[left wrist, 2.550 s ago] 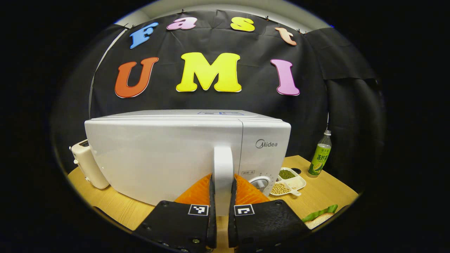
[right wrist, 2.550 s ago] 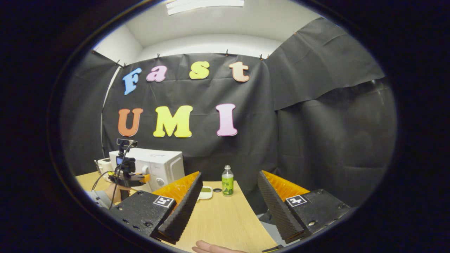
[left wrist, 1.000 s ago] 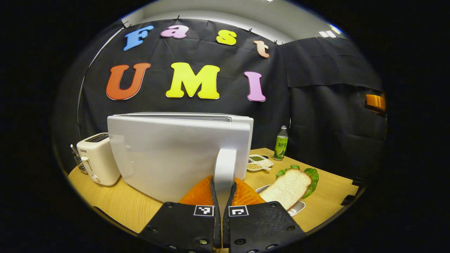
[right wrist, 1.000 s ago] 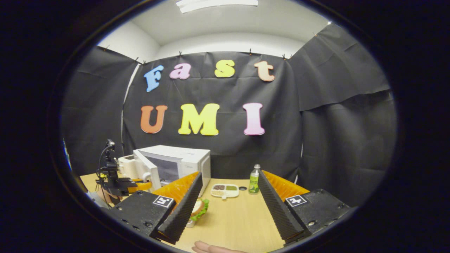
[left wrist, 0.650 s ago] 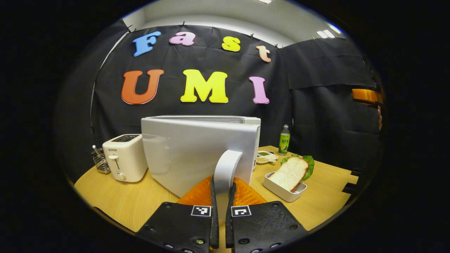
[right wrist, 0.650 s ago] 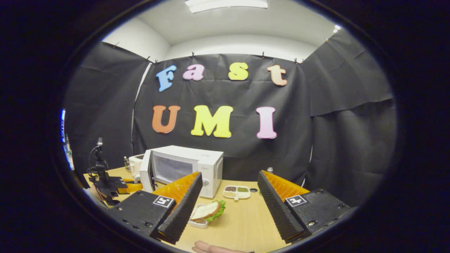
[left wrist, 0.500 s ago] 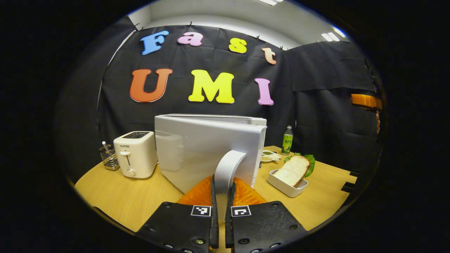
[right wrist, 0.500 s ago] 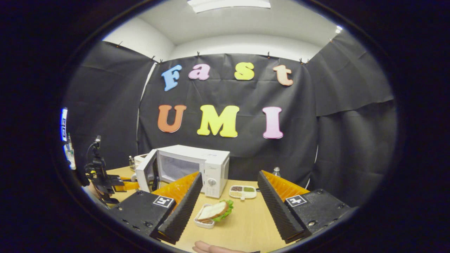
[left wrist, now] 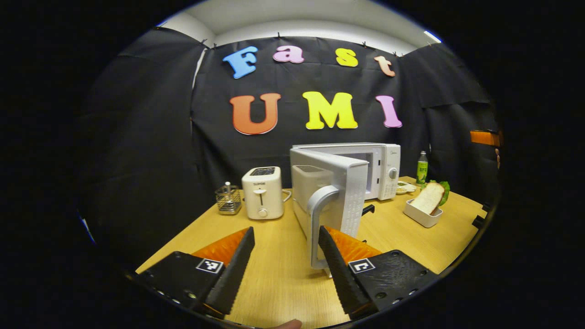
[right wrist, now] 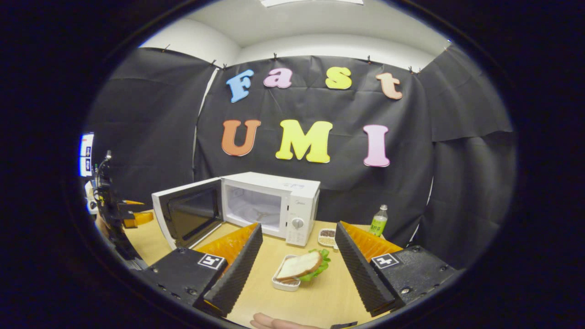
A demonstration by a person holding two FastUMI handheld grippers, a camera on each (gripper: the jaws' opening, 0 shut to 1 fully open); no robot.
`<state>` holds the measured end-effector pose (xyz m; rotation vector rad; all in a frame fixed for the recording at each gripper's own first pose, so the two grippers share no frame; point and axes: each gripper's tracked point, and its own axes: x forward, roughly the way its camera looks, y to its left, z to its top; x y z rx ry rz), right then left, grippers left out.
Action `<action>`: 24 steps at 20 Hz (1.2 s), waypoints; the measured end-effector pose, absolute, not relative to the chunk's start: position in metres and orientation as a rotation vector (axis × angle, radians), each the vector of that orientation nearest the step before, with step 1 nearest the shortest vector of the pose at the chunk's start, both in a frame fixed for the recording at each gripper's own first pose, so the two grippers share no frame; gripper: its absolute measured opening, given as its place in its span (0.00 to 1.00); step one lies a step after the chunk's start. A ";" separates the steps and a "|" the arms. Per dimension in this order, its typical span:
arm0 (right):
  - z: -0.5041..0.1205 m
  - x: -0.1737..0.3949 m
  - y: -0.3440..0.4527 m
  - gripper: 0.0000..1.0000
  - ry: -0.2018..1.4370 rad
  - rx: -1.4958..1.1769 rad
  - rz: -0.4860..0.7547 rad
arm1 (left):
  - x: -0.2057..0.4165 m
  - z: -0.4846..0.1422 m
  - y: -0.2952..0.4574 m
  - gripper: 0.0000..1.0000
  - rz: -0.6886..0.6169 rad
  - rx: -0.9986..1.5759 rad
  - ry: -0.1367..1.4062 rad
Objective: Open the microwave oven with the left hand, put the food in, and close the microwave oven.
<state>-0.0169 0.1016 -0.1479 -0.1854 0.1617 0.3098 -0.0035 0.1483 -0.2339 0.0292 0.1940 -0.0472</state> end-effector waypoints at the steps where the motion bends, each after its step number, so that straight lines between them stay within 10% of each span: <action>1: -0.150 -0.014 0.102 0.96 0.168 -0.192 0.309 | -0.010 -0.226 0.154 0.90 -0.017 0.023 0.182; 24: -0.202 0.117 0.036 1.00 0.769 -0.067 0.339 | -0.008 -0.064 0.121 0.95 0.141 -0.070 -0.059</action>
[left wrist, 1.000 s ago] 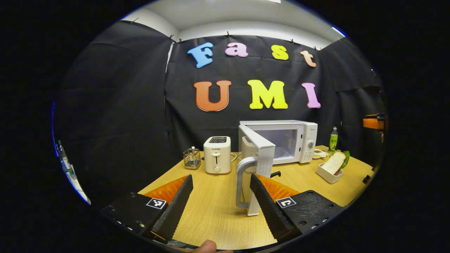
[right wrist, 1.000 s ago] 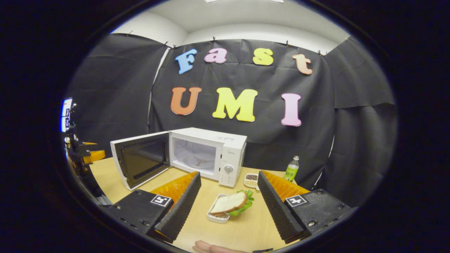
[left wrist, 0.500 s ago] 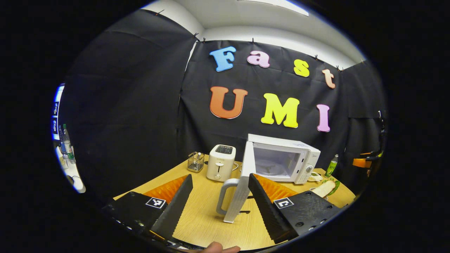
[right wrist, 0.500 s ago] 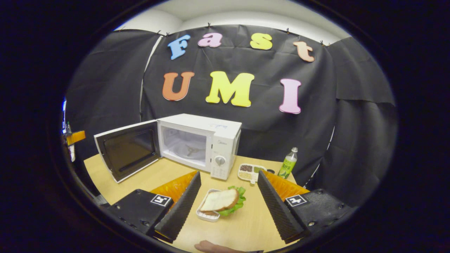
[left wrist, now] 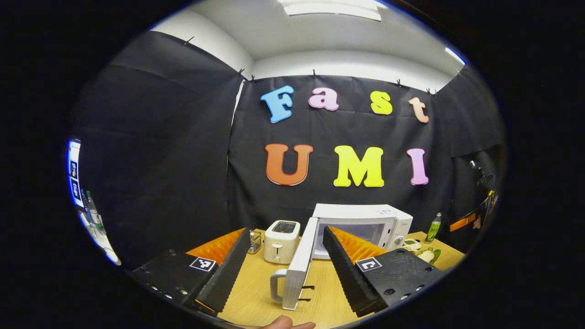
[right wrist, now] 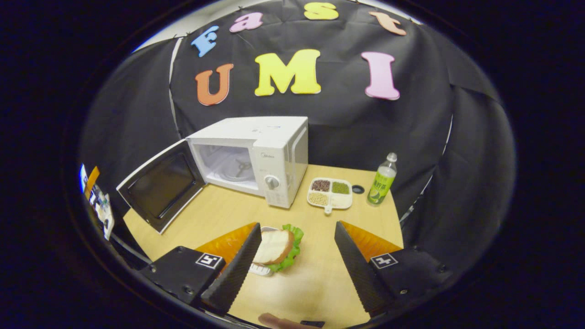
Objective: Open the microwave oven with the left hand, put the food in, and close the microwave oven.
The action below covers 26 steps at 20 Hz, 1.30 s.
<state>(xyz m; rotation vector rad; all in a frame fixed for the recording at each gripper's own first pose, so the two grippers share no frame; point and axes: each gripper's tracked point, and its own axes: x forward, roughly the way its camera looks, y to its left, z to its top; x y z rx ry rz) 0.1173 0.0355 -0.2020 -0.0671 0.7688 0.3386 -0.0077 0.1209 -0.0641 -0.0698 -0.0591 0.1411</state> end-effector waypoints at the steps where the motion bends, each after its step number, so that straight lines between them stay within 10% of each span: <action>1: -0.211 0.121 0.037 1.00 0.830 -0.018 0.367 | -0.007 -0.058 0.118 0.95 0.148 -0.075 -0.077; 17: -0.321 0.120 0.056 0.82 1.364 0.518 0.612 | 0.012 -0.072 0.042 0.89 -0.013 -0.031 0.008; 19: -0.324 0.114 0.061 0.60 1.397 0.568 0.616 | 0.011 -0.076 0.035 0.95 -0.023 -0.009 0.024; 20: -0.325 0.110 0.062 0.67 1.419 0.580 0.626 | 0.009 -0.074 0.030 0.95 -0.042 -0.014 0.025; 22: -0.326 0.109 0.058 0.39 1.431 0.571 0.602 | 0.009 -0.072 0.025 0.95 -0.067 -0.023 0.026; 26: -0.306 0.107 0.052 0.35 1.366 0.493 0.597 | 0.005 -0.066 0.025 0.95 -0.081 -0.023 0.003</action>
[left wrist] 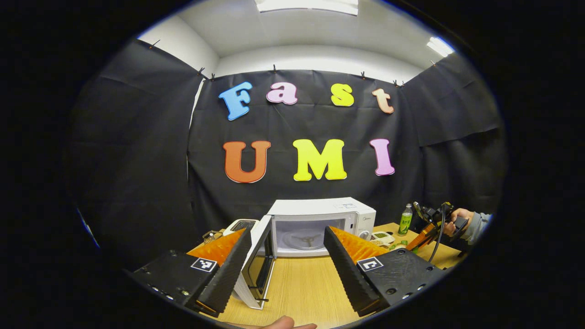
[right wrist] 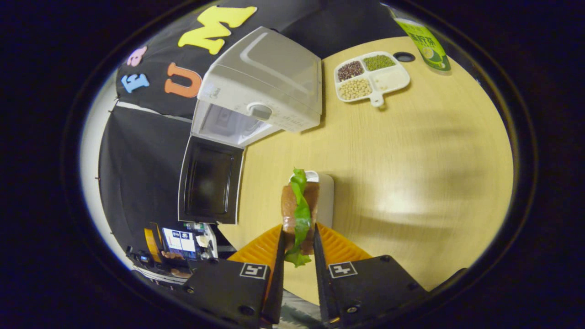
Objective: Open the microwave oven with the left hand, put the food in, and close the microwave oven.
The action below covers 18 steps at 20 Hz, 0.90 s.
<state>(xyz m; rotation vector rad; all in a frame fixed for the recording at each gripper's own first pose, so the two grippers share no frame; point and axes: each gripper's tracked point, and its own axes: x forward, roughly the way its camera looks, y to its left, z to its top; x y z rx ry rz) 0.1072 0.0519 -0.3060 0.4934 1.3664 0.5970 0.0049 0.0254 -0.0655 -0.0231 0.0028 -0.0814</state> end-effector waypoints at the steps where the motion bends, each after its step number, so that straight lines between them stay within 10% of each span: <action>1: -0.298 0.105 0.052 0.27 1.341 0.465 0.601 | 0.004 -0.066 0.022 0.95 -0.098 -0.031 0.003; 18: -0.199 0.034 0.138 0.24 0.817 -0.304 0.586 | -0.020 -0.086 0.069 0.96 -0.092 -0.020 -0.009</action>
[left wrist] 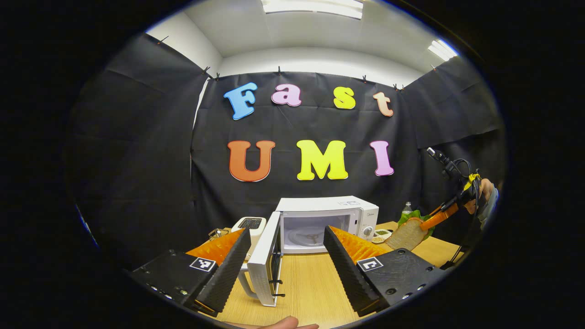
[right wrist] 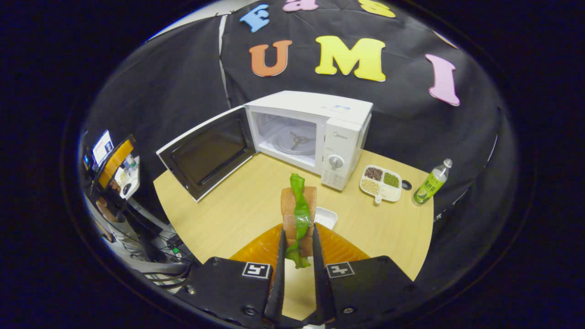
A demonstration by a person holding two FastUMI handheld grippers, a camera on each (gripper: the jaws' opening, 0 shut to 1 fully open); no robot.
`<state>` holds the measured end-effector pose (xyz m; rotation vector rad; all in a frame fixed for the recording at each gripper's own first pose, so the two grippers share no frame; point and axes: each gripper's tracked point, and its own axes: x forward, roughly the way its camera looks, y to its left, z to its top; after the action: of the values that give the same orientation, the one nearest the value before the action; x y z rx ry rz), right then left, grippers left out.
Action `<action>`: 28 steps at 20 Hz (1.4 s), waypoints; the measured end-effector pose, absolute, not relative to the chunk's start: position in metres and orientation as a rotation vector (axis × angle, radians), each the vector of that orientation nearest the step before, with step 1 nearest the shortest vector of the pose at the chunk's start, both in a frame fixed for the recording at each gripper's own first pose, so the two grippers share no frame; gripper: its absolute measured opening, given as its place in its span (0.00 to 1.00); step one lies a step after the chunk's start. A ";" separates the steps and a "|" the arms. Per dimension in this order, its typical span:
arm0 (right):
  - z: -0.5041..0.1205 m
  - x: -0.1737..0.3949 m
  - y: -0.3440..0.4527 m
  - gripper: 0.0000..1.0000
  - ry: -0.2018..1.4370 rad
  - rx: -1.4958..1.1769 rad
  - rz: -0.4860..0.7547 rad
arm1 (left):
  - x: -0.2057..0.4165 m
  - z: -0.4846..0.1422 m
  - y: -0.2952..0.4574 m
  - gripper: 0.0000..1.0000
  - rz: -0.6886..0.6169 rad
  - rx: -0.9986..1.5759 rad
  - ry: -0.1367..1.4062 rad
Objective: Open the microwave oven with the left hand, put the food in, and close the microwave oven.
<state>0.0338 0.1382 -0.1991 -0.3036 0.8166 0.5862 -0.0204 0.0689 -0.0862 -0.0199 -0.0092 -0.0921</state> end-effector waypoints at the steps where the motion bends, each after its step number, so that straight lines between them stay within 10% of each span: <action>1: -0.200 0.031 0.150 0.30 0.800 -0.322 0.587 | -0.023 -0.087 0.071 0.96 -0.093 -0.014 -0.012; 28: -0.274 0.136 0.350 0.22 0.246 -0.248 0.404 | -0.005 -0.135 0.110 0.95 -0.026 -0.025 0.027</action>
<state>0.1363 0.3497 -0.2742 -0.2483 0.2458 0.4043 -0.0048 0.1098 -0.1349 -0.0252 0.0269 -0.0264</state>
